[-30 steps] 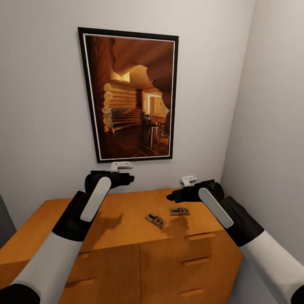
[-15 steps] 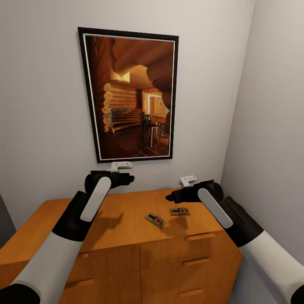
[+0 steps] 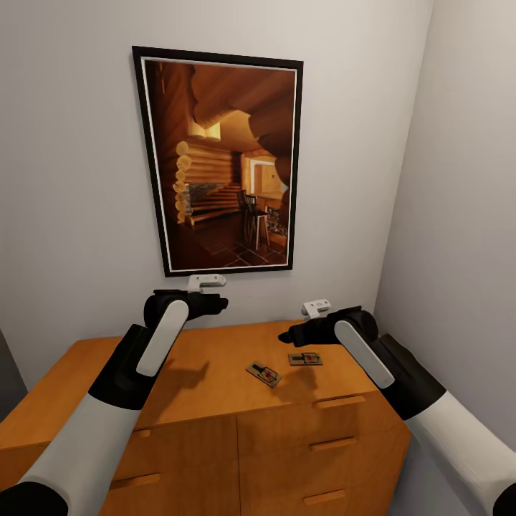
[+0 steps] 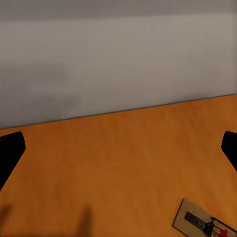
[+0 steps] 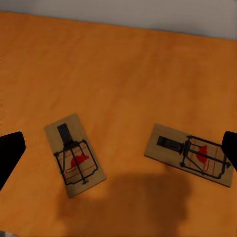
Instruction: Take the four mousetraps from the cabinet in the bathroom and place them on the bathroom floor. Make sure all four end up on the same floor surface, and ensure that at least two of them are either under or directly next to the same bathroom sink.
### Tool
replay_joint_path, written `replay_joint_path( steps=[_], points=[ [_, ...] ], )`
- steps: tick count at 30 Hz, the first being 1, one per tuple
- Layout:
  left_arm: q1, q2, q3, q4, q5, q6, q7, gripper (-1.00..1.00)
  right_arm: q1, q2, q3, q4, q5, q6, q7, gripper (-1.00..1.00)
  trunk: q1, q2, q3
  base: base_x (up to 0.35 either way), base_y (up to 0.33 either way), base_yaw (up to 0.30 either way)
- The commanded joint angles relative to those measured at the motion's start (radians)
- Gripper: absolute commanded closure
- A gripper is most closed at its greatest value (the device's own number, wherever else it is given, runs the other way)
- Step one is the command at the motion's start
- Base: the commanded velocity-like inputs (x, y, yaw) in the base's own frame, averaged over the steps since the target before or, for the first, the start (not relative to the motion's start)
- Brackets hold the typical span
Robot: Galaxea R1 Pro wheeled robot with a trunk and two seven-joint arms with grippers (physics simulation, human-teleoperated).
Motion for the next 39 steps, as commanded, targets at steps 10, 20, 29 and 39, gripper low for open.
replay_joint_path(
  steps=[10, 20, 29, 39],
  points=[
    [-0.001, 0.0, 0.0, 0.0, 0.011, 0.003, 0.01, -1.0, -0.001, -0.001, 0.004, 0.001, -0.011, 0.001, 0.0, -1.0, 0.0, -0.001, -0.001, 0.0, 0.0, 0.0],
    [-0.001, 0.0, 0.0, 0.003, 0.011, 0.003, 0.01, -1.0, -0.001, 0.005, 0.001, 0.003, -0.01, 0.001, 0.005, -1.0, 0.0, -0.001, -0.001, 0.0, 0.0, 0.0],
    [-0.001, -0.003, 0.0, 0.006, 0.012, 0.002, 0.009, -1.0, -0.001, 0.02, -0.004, 0.027, -0.008, 0.001, 0.006, -1.0, 0.0, -0.001, -0.001, 0.0, 0.0, 0.0],
    [-0.001, -0.002, 0.0, 0.007, 0.012, 0.002, 0.009, -1.0, -0.001, 0.086, -0.006, 0.115, -0.002, 0.001, 0.003, -1.0, 0.0, -0.001, -0.001, 0.0, 0.0, 0.0]
  ],
)
